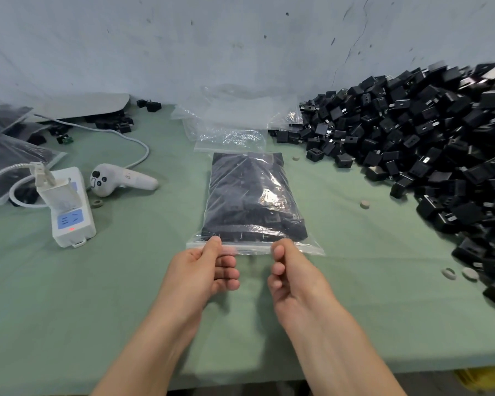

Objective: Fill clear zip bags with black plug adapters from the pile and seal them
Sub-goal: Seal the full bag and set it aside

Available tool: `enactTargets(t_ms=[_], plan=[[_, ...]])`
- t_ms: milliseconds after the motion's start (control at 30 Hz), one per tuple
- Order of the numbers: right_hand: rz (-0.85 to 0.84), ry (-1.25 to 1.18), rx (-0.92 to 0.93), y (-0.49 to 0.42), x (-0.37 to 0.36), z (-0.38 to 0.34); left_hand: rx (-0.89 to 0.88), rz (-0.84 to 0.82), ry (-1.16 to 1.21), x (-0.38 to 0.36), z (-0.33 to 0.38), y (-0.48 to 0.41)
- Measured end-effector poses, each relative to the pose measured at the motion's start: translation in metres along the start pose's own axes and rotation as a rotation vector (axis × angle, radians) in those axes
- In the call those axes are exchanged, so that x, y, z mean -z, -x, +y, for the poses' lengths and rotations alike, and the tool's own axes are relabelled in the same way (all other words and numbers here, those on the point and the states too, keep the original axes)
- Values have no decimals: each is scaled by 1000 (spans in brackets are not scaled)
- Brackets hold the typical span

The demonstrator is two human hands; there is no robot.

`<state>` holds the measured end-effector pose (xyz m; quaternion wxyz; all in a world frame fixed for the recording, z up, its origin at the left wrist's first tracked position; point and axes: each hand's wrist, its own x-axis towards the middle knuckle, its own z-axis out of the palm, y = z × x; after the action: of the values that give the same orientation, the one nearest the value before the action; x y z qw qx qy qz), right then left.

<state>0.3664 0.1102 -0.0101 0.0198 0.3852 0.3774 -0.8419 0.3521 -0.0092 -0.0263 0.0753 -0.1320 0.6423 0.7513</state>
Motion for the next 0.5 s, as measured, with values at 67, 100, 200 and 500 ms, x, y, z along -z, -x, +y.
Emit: enactTargets(t_ms=[67, 100, 200, 500], plan=[[8, -9, 3, -1, 3, -2, -2, 9, 8, 0, 0, 0], [8, -11, 7, -1, 4, -3, -4, 9, 11, -1, 1, 1], [28, -13, 30, -1, 8, -6, -1, 8, 27, -1, 1, 1], [58, -56, 44, -2, 22, -20, 5, 1, 38, 1, 0, -1]])
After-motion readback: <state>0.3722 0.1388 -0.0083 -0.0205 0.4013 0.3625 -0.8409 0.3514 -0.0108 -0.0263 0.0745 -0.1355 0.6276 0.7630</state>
